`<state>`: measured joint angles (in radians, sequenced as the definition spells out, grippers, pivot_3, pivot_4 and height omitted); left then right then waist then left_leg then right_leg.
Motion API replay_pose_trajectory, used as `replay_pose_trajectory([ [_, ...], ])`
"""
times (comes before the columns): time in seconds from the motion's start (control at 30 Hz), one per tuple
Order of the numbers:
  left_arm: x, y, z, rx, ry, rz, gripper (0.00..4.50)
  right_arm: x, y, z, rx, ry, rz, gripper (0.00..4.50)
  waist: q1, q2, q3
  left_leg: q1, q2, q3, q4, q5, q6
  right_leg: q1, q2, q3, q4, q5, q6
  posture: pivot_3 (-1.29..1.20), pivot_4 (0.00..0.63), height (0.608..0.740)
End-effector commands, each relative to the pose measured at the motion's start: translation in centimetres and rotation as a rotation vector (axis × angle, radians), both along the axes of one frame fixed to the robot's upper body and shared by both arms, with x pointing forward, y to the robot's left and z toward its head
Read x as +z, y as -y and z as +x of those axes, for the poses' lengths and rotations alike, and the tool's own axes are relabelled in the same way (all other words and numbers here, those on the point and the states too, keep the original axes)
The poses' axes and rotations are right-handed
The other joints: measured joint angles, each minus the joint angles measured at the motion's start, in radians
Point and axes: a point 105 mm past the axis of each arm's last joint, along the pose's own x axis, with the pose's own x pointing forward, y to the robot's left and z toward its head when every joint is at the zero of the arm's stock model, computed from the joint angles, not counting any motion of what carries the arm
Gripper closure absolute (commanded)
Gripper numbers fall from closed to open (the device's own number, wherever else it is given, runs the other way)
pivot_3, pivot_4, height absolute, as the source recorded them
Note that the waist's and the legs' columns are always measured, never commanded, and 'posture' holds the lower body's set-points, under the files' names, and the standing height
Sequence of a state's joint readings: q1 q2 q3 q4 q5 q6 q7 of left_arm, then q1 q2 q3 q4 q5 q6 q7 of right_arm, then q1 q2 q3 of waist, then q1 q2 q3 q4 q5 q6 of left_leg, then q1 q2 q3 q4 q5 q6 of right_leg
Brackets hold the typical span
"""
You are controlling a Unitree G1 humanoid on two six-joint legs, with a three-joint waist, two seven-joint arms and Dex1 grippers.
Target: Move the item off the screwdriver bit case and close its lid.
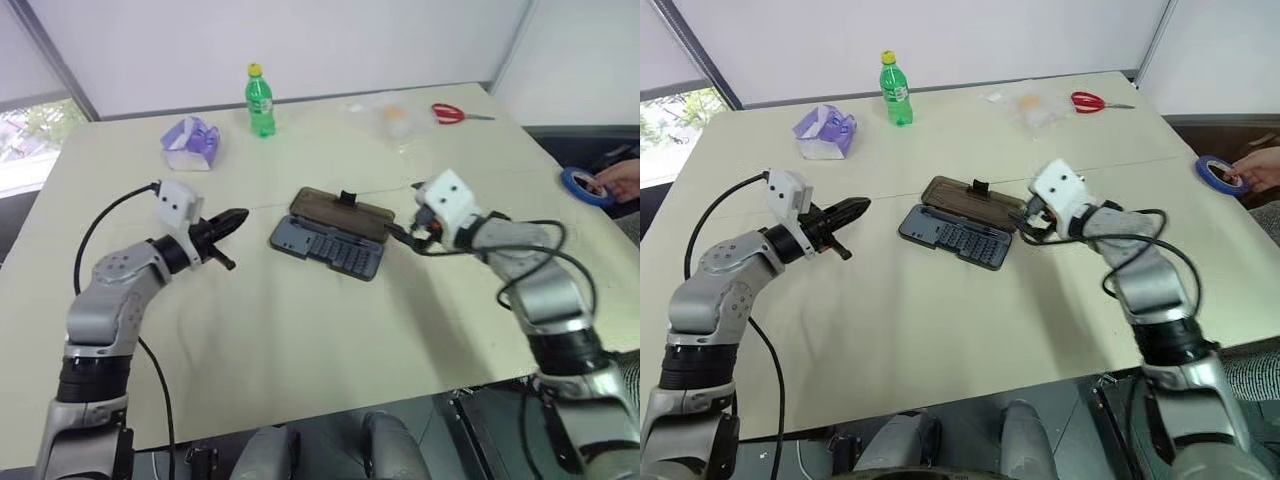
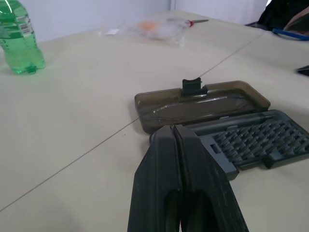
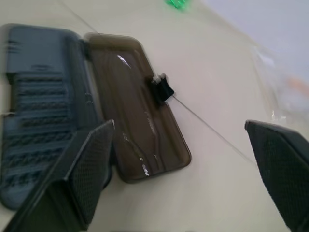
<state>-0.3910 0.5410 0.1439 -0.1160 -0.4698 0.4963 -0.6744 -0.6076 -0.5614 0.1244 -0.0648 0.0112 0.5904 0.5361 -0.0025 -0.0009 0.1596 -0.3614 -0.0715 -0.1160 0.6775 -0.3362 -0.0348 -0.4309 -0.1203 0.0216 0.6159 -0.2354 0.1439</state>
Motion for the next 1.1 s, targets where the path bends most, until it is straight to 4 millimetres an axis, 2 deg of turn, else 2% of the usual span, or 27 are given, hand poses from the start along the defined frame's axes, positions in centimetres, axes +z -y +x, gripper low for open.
replay_pose_trajectory([
  [0.03,0.7,0.3,-0.4,-0.008,0.038,0.000,4.50,1.4,0.4,1.7,-0.152,0.032,-0.020,0.03,-0.004,0.000,0.000,-0.002,0.000,0.000,0.000,0.000,0.000,-0.001,0.000,0.000,0.000,0.000,0.000,0.00,0.150,0.740],
  [0.13,0.5,0.6,-0.6,-0.009,0.036,-0.004,4.50,1.1,0.0,2.9,-0.237,-0.055,-0.005,0.03,-0.014,0.000,0.000,-0.012,-0.001,-0.001,0.004,0.001,-0.001,-0.010,0.000,0.000,0.002,0.000,0.000,0.00,0.150,0.740],
  [0.23,0.3,0.7,-0.8,-0.007,0.033,-0.005,4.50,0.8,-0.1,3.6,-0.326,-0.165,0.070,0.03,-0.018,0.000,0.000,-0.012,-0.001,0.000,0.003,0.001,-0.001,-0.012,-0.001,0.000,0.002,0.001,0.000,0.00,0.150,0.740],
  [0.47,0.1,0.6,-1.1,0.012,0.029,-0.001,4.50,-0.8,-1.2,3.6,-0.421,-0.426,0.187,0.03,-0.018,0.000,0.000,-0.012,-0.001,0.000,0.003,0.001,-0.001,-0.012,-0.001,0.000,0.003,0.001,0.000,0.00,0.150,0.740],
  [0.73,0.0,0.6,-1.3,0.025,0.026,0.010,4.50,-2.2,-1.8,3.6,-0.461,-0.521,0.199,0.03,-0.021,0.001,0.000,-0.012,-0.001,0.000,0.003,0.001,-0.001,-0.013,-0.001,0.000,0.004,0.001,0.000,0.00,0.150,0.740],
  [0.83,0.1,0.5,-1.3,0.031,0.026,0.014,4.50,-3.1,-1.5,3.6,-0.486,-0.547,0.206,0.78,-0.021,0.001,0.000,-0.012,-0.001,0.000,0.003,0.001,-0.001,-0.013,-0.001,0.000,0.005,0.001,0.000,0.00,0.150,0.740],
  [0.93,0.0,0.6,-1.4,0.033,0.026,0.015,4.50,-3.4,-1.4,3.7,-0.498,-0.561,0.217,2.25,-0.021,0.001,0.000,-0.012,-0.001,0.000,0.003,0.001,-0.001,-0.013,-0.001,0.000,0.005,0.001,0.000,0.00,0.150,0.740],
  [1.07,-0.1,0.5,-1.4,0.036,0.024,0.021,4.50,-3.6,-1.4,3.8,-0.504,-0.571,0.222,4.43,-0.018,0.001,0.000,-0.012,-0.001,0.000,0.005,0.001,-0.001,-0.012,-0.001,0.000,0.005,0.001,0.000,0.00,0.150,0.740],
  [1.1,-0.1,0.5,-1.4,0.036,0.023,0.022,4.50,-3.7,-1.5,3.8,-0.503,-0.575,0.222,4.43,-0.017,0.001,0.000,-0.012,-0.001,0.000,0.005,0.001,-0.001,-0.012,-0.001,0.000,0.005,0.001,0.000,0.00,0.150,0.740],
])
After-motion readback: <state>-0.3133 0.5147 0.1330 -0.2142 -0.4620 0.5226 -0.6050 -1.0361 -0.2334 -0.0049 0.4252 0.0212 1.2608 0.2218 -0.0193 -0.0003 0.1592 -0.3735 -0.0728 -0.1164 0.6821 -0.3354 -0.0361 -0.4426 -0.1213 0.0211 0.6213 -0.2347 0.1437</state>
